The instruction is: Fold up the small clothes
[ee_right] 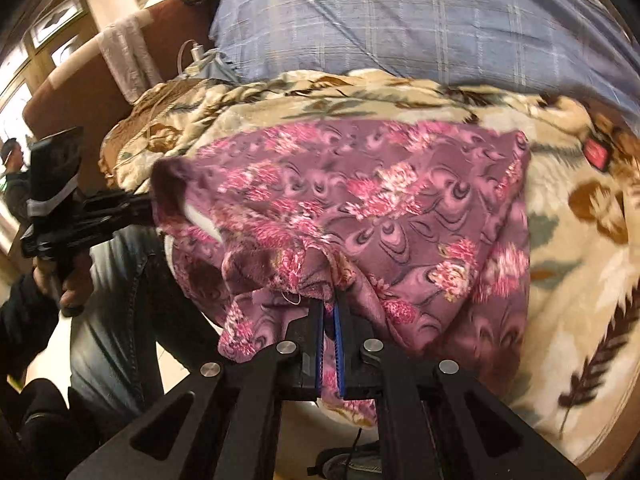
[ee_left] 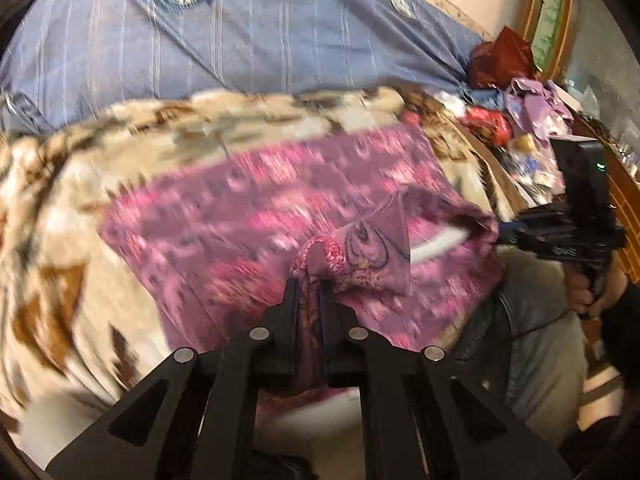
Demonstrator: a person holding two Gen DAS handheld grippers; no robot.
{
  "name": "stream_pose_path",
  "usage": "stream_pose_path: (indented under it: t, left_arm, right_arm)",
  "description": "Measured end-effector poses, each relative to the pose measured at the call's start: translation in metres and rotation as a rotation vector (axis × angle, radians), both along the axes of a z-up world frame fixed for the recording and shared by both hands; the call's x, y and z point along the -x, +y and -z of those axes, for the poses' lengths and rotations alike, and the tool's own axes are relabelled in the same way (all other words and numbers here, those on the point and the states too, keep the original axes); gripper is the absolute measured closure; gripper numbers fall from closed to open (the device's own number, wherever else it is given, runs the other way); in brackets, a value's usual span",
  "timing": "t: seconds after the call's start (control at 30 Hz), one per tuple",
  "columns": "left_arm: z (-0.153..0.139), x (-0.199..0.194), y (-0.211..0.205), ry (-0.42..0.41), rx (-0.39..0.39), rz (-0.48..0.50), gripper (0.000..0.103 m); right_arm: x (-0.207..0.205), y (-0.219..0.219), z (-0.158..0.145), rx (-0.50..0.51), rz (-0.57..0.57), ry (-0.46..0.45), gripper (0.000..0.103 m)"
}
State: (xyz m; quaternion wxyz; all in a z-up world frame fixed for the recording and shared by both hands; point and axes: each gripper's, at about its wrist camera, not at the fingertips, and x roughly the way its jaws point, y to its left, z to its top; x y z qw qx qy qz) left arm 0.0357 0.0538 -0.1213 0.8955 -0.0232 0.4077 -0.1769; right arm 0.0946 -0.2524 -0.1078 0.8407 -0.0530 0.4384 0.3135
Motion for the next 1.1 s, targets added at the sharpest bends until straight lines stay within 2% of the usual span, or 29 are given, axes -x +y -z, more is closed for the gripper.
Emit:
stream_pose_path:
  t: [0.1, 0.2, 0.27, 0.33, 0.4, 0.47, 0.6, 0.7, 0.77, 0.87, 0.9, 0.97, 1.0, 1.03, 1.07, 1.1]
  left_arm:
    - [0.014, 0.011, -0.013, 0.025, -0.032, 0.020, 0.097]
    - [0.010, 0.019, -0.014, 0.027, 0.005, 0.023, 0.097]
    - [0.013, 0.021, -0.018, 0.033, -0.008, 0.032, 0.097]
    - [0.025, 0.017, -0.024, 0.067, -0.047, 0.050, 0.097]
    - [0.031, 0.013, -0.024, 0.098, -0.032, 0.055, 0.097]
    - [0.029, 0.014, -0.023, 0.093, -0.035, 0.057, 0.097]
    - [0.015, 0.022, -0.020, 0.066, -0.027, 0.079, 0.096]
    - [0.032, 0.016, -0.022, 0.122, -0.049, 0.088, 0.096]
    - [0.045, 0.011, -0.027, 0.169, -0.047, 0.095, 0.096]
    - [0.049, 0.015, -0.029, 0.172, -0.062, 0.105, 0.094]
    - [0.051, 0.016, -0.027, 0.192, -0.058, 0.100, 0.093]
    - [0.052, 0.016, -0.023, 0.254, -0.040, 0.103, 0.089]
    - [0.047, 0.019, -0.019, 0.281, -0.008, 0.120, 0.089]
    - [0.040, 0.024, -0.014, 0.278, 0.025, 0.131, 0.083]
    - [0.030, 0.030, -0.007, 0.258, 0.068, 0.139, 0.078]
    - [0.017, 0.035, 0.003, 0.225, 0.114, 0.138, 0.062]
  right_arm:
    - [-0.006, -0.008, 0.017, 0.003, 0.088, 0.056, 0.099]
    - [0.001, -0.010, 0.010, 0.027, 0.141, 0.043, 0.099]
    - [0.006, -0.014, 0.004, 0.047, 0.181, 0.039, 0.101]
    - [0.007, -0.013, 0.007, 0.075, 0.188, 0.058, 0.101]
    - [0.002, -0.011, 0.017, 0.101, 0.187, 0.084, 0.101]
    - [0.000, -0.011, 0.023, 0.101, 0.183, 0.097, 0.101]
    - [0.011, -0.014, 0.009, 0.091, 0.195, 0.088, 0.101]
    - [0.012, -0.013, 0.013, 0.119, 0.195, 0.091, 0.101]
    - [0.003, -0.013, 0.029, 0.135, 0.204, 0.154, 0.101]
    - [0.005, -0.009, 0.038, 0.177, 0.192, 0.176, 0.100]
    - [0.005, -0.008, 0.042, 0.187, 0.193, 0.185, 0.095]
    - [0.005, -0.011, 0.049, 0.175, 0.202, 0.199, 0.091]
    - [0.006, -0.013, 0.048, 0.152, 0.195, 0.214, 0.085]
    - [0.008, -0.016, 0.042, 0.116, 0.184, 0.216, 0.082]
    - [0.012, -0.019, 0.034, 0.085, 0.177, 0.202, 0.068]
    - [0.016, -0.022, 0.023, 0.048, 0.168, 0.179, 0.051]
